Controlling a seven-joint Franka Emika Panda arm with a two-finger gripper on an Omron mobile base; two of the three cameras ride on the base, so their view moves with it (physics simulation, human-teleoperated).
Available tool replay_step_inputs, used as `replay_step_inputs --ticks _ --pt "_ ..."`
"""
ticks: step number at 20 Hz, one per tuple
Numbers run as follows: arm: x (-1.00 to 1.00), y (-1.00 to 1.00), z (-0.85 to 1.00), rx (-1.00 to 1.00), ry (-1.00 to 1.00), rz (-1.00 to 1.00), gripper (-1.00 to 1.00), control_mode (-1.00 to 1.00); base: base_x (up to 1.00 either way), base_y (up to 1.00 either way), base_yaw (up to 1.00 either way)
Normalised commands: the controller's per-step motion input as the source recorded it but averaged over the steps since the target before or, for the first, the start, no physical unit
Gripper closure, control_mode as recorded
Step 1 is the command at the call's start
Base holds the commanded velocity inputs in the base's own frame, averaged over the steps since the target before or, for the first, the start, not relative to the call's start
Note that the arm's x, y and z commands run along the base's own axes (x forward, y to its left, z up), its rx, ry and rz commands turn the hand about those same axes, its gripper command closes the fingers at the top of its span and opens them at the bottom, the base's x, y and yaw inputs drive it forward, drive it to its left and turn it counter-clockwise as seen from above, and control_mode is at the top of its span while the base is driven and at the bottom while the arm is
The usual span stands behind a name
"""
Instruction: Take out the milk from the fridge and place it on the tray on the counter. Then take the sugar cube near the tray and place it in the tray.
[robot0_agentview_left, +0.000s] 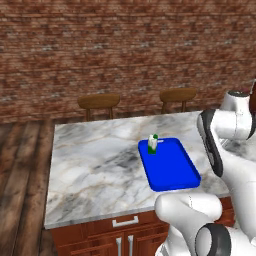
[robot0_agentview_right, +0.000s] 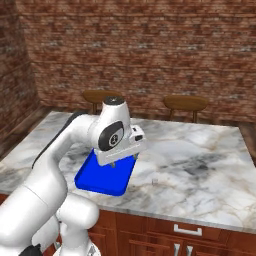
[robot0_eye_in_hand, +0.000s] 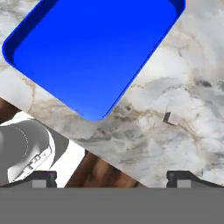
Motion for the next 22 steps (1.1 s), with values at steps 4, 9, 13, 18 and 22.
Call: replay_step_inputs --ticks 4,9,13,18,22 --pt "-0.36 -0.42 -0.05 -0.15 0.24 -0.51 -1.00 -1.00 0.00 0.00 0.00" --pt "-0.45 -0.40 -0.14 -0.01 -0.02 -0.45 -1.00 -1.00 0.00 0.00 0.00" --pt "-0.08 -0.28 -0.03 0.16 -0.09 -0.16 -1.00 -1.00 0.00 0.00 0.00" --pt "0.03 -0.09 -0.03 0.03 -0.08 -0.01 -1.00 -1.00 0.00 0.00 0.00" --pt "0.14 0.00 -0.28 -0.02 -0.04 0.00 -1.00 -1.00 0.00 0.00 0.00"
